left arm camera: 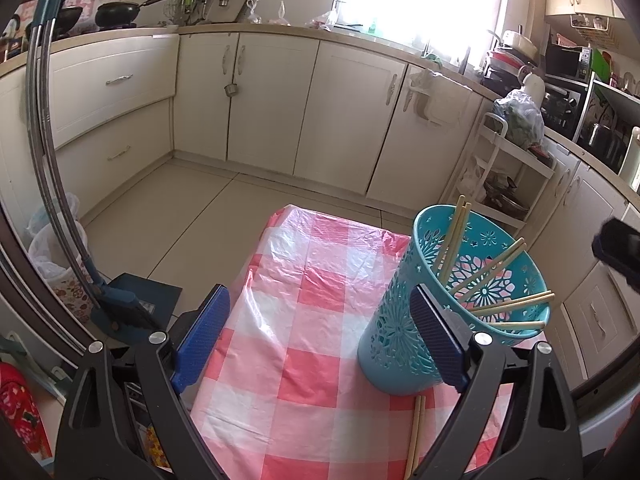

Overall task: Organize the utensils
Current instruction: 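Lower both open tools to the loose chopsticks beside the basket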

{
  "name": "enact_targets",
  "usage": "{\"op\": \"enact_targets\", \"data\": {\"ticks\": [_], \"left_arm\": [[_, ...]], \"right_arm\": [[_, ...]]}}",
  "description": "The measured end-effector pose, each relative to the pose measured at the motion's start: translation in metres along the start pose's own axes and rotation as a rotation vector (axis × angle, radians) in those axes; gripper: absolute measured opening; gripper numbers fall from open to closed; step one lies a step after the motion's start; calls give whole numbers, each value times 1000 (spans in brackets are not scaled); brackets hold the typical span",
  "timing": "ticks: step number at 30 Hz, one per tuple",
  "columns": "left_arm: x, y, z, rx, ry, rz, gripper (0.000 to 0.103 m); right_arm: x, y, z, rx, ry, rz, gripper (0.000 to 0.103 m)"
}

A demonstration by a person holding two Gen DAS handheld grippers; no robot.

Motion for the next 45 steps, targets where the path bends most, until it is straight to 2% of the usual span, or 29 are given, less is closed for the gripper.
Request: {"op": "enact_targets", "data": {"ticks": [4,9,16,26,35,37,40,43,45], "left_arm": [[0,0,0,0,-1,-1,88],[0,-1,0,2,0,-3,88],[-3,-6,2,3,2,-7,88],[-5,-13,4,-3,-5,-8,89],[-1,-13,11,16,-24,-24,89],[1,-14,13,26,-29,-34,89],[3,-15,18,44,-41,-49,90],[4,-15,22,63,-51,-67,90],[3,-15,24,75,-54,-74,90]], "right_arm": [[0,-3,40,4,-60,15,53],[21,6,90,53,-170,64,53],[47,21,139,87,-266,152,53],[74,27,160,100,-297,240,53],[89,15,172,-32,-319,290,50],[87,15,173,-58,-325,285,46],[85,18,173,-52,-334,253,45],[80,29,171,40,-325,188,45],[77,35,172,78,-320,186,45]]}}
Point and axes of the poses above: each gripper's, at about its wrist camera, not at the fingertips, and x roughly the way its jaws point, y to its right, z to its underside, the point moved 5 cm from there along x, roughly the way its jaws point, and after that the axes turned 1 degree about -y, right-handed, at the moved point
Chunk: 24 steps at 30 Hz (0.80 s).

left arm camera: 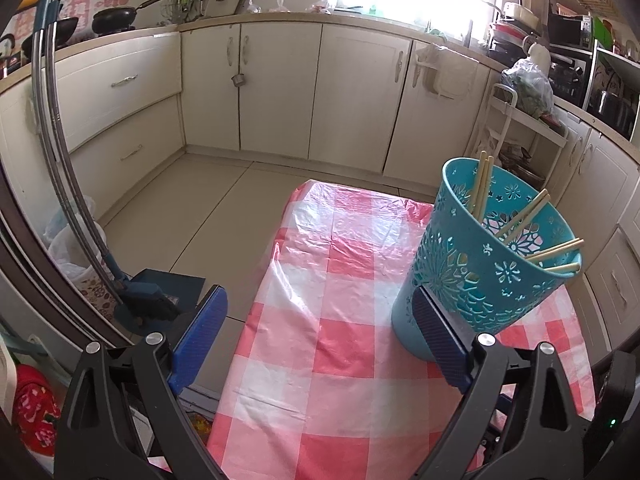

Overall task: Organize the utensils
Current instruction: 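Lower both open tools to the loose chopsticks beside the basket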

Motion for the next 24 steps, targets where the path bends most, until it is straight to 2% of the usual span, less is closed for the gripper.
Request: {"op": "enact_targets", "data": {"ticks": [6,10,13,18,21,24], "left_arm": [[-1,6,16,25,-27,-7,90],[-2,13,31,51,-54,-5,90],[-2,17,39,67,-70,-2,90],[2,31,58,106,-127,33,89],[7,50,76,172,-184,68,89],[12,75,96,269,-227,99,89]], "right_arm": [[0,-4,1,-14,1,37,45],[0,-8,4,-73,4,80,44],[-2,-9,9,-144,-10,100,38],[-9,0,16,-236,-58,74,37],[-15,11,19,-278,-101,50,37],[-22,30,22,-251,-117,48,34]]}}
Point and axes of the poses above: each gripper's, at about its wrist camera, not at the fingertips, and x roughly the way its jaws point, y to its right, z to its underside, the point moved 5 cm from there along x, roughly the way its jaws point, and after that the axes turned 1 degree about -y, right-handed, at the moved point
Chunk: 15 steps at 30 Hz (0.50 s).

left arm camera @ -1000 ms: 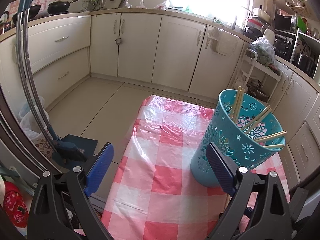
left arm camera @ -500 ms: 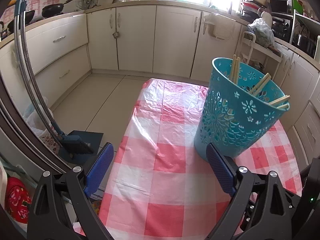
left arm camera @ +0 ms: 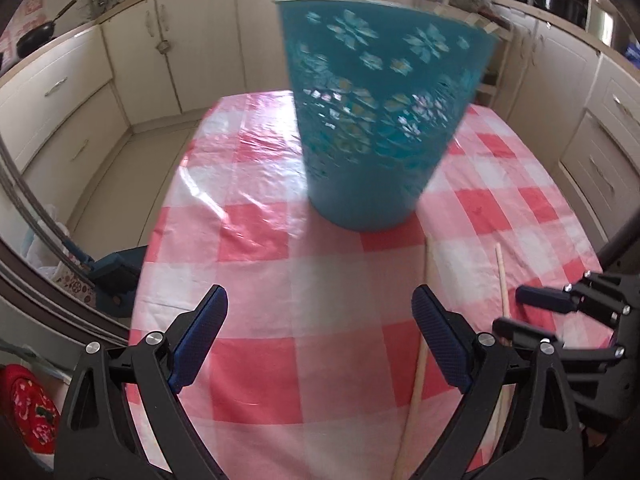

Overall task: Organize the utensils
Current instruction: 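Lower both open tools to the loose chopsticks beside the basket, then close the left tool on one wooden chopstick on the cloth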

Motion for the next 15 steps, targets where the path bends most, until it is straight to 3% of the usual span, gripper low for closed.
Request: {"op": "enact_targets", "data": {"ticks": [3,6,8,9,12,15], "left_arm": [[9,27,13,108,-48,-8,89],[14,38,28,134,-96,-29,82],[10,34,37,70,-95,-31,79],[7,32,40,35,-101,-20,70],[-4,32,51,-36,-113,-24,61],[-8,38,53,-80,-132,71,59]], "right_arm": [[-2,17,2,93,16,-35,32],[1,18,-2,128,26,-31,32],[3,15,-5,118,26,-26,32],[4,12,-6,100,22,-32,32],[3,4,-5,49,13,-53,30],[0,8,-4,72,20,-71,30]]}}
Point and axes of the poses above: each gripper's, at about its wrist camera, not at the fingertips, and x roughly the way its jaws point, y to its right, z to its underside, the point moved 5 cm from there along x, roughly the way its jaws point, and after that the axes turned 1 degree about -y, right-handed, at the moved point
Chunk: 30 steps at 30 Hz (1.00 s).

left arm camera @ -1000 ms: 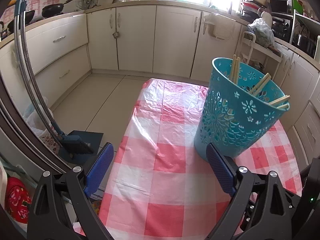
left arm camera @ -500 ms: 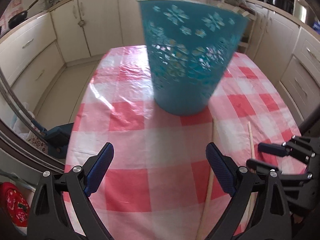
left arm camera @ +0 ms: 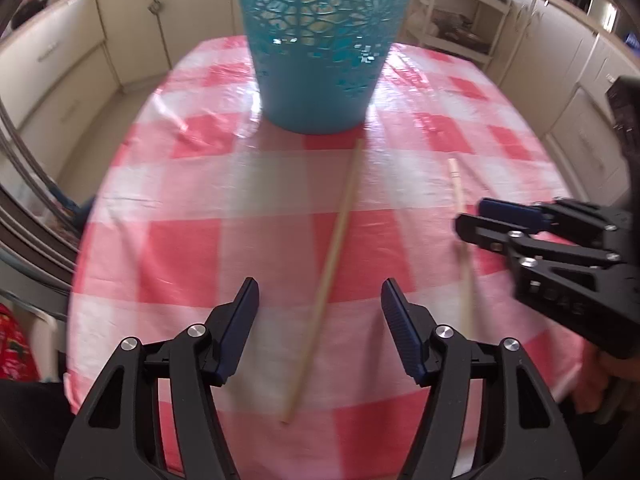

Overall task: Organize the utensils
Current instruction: 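Close the left tool on one wooden chopstick on the cloth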

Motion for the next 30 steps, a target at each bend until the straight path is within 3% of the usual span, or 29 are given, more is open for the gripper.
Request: {"op": "enact_targets", "data": {"ticks": [6,11,13,15,17,21,28,30], "left_arm": [[25,8,-33,90,24,-133,59],[42,15,-68,158,54,-183,59],[45,15,-75,167,73,-184,40],[47,9,-79,114,67,-169,12],[45,-1,-78,34,62,-154,5],[39,-17,-71,-66,52,-106,5],[42,-17,-78,5,31,-95,13],[42,-18,-75,26,40,-101,13]], "right_arm": [[-5,15,-2,87,17,-20,35],[1,15,-2,104,21,-3,44],[3,11,-5,84,35,21,47],[6,5,-6,53,45,42,47],[7,-4,-7,14,40,12,43],[6,-11,-6,-10,39,-3,39],[9,-1,-12,52,46,-7,38],[10,-9,-10,21,49,-3,20]]}}
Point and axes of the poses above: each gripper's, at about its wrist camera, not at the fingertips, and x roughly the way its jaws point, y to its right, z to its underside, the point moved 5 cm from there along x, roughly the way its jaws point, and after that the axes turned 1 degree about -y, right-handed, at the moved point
